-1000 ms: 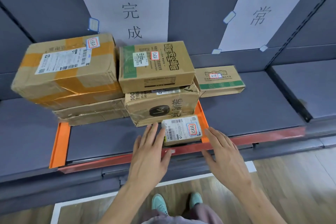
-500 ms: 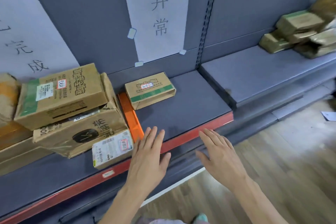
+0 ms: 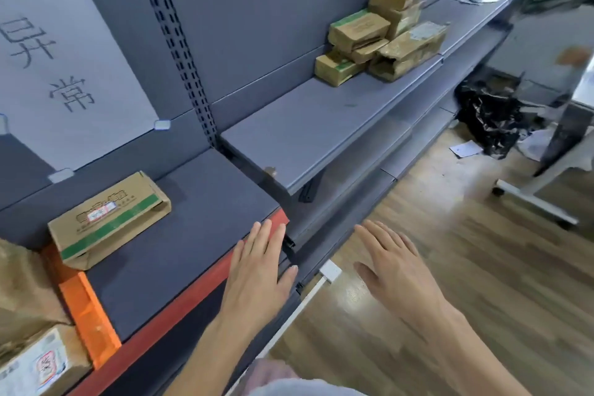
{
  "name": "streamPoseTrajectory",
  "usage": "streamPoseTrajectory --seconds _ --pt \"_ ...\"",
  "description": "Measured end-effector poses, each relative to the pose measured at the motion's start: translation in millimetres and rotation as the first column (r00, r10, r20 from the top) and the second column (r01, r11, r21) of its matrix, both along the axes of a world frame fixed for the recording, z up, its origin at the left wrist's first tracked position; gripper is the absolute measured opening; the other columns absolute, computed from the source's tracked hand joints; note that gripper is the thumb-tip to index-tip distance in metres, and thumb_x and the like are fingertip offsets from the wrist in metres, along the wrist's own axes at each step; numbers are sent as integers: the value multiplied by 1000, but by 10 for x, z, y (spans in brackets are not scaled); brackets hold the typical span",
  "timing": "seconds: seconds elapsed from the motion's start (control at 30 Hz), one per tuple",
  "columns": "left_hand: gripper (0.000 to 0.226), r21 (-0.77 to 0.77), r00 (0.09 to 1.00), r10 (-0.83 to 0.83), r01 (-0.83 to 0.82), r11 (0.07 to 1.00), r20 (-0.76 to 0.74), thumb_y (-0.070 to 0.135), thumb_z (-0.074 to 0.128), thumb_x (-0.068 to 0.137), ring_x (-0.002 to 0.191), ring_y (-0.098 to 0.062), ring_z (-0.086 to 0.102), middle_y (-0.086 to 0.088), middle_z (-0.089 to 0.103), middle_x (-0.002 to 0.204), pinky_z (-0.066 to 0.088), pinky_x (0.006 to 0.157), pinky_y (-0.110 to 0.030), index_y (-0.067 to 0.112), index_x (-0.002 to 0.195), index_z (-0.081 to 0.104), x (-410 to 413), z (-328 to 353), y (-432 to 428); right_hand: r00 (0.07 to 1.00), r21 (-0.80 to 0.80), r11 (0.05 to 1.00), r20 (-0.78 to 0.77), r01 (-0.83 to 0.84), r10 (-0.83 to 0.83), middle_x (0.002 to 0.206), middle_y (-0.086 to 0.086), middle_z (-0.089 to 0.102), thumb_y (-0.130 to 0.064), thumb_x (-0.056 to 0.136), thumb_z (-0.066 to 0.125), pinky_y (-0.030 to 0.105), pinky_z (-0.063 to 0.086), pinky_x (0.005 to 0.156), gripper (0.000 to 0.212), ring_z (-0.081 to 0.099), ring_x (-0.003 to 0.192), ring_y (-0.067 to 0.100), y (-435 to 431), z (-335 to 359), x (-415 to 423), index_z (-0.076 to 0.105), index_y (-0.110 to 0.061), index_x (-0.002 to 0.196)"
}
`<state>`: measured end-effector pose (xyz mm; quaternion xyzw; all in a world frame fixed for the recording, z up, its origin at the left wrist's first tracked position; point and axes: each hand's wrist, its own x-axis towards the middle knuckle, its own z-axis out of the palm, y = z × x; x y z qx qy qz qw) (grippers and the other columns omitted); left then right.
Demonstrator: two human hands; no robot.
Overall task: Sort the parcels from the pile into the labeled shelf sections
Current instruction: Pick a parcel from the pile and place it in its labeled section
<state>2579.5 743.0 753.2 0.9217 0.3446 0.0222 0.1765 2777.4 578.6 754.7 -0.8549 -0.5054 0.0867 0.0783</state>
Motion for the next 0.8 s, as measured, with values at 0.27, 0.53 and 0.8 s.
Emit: streamPoseTrajectory --seconds 0.27,0.53,0.8 --pt "74 -40 973 -230 230 972 11 49 39 107 157 -11 -18 4 -9 173 -7 126 -37 27 165 0 1112 -14 84 979 -2 979 -11 204 -204 167 -8 20 -47 101 47 35 9 126 68 12 155 13 -334 -28 653 22 -26 160" --pt "75 -102 942 -331 336 936 62 49 40 107 156 -11 -19 4 -11 172 -11 126 -34 27 165 -3 2297 -142 424 958 -57 956 9 287 -287 169 -8 11 -49 103 40 31 -1 123 67 5 156 11 -134 -72 1499 13 -28 161" --pt "75 -128 941 -330 337 933 70 50 38 107 156 -11 -20 3 -13 172 -11 126 -35 28 165 -5 3161 -115 889 952 -49 951 -6 304 -305 168 -10 15 -49 103 42 30 0 123 67 8 155 9 332 -132 2260 16 -29 161"
